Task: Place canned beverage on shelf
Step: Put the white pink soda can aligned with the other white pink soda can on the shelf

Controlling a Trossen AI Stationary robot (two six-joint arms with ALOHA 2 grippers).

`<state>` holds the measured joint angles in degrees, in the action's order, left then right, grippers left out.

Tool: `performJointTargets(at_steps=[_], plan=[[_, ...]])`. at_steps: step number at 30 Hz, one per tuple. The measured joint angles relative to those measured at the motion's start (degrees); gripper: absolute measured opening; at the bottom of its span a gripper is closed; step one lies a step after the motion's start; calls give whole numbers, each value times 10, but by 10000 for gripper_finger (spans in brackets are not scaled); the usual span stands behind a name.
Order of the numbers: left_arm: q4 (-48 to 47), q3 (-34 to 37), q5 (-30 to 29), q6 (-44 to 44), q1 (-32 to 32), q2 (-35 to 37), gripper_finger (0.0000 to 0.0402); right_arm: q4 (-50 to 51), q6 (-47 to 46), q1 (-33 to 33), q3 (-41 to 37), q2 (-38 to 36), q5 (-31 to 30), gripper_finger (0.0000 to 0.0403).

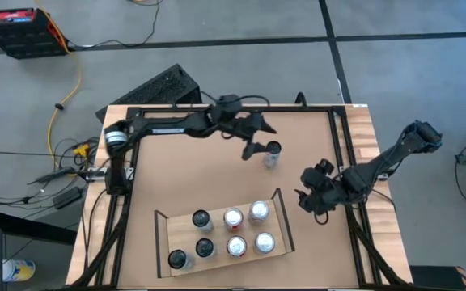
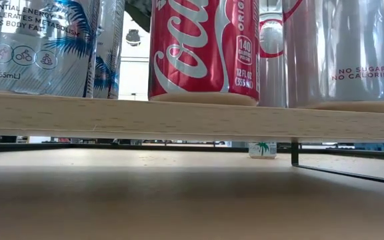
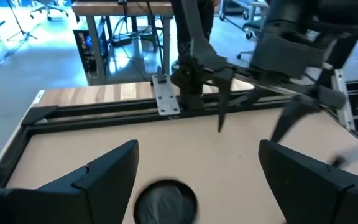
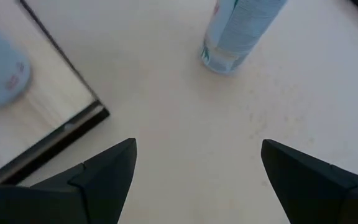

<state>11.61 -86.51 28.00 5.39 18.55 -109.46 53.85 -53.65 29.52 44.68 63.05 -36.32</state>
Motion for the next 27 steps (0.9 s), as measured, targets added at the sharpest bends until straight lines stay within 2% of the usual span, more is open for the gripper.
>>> performJointTargets(at_steps=[4,10,21,27], plan=[[-6,-60,1,5,0,-62,316,3,0,13,-12,0,-3,367],[-13,-99,14,34,-2,-121,316,4,0,23,-13,0,-3,367],[-55,-98,11,63,0,-136,316,14,1,33,-13,0,-3,367],[-94,-98,-17,96,0,-136,316,14,1,30,-13,0,-3,367]])
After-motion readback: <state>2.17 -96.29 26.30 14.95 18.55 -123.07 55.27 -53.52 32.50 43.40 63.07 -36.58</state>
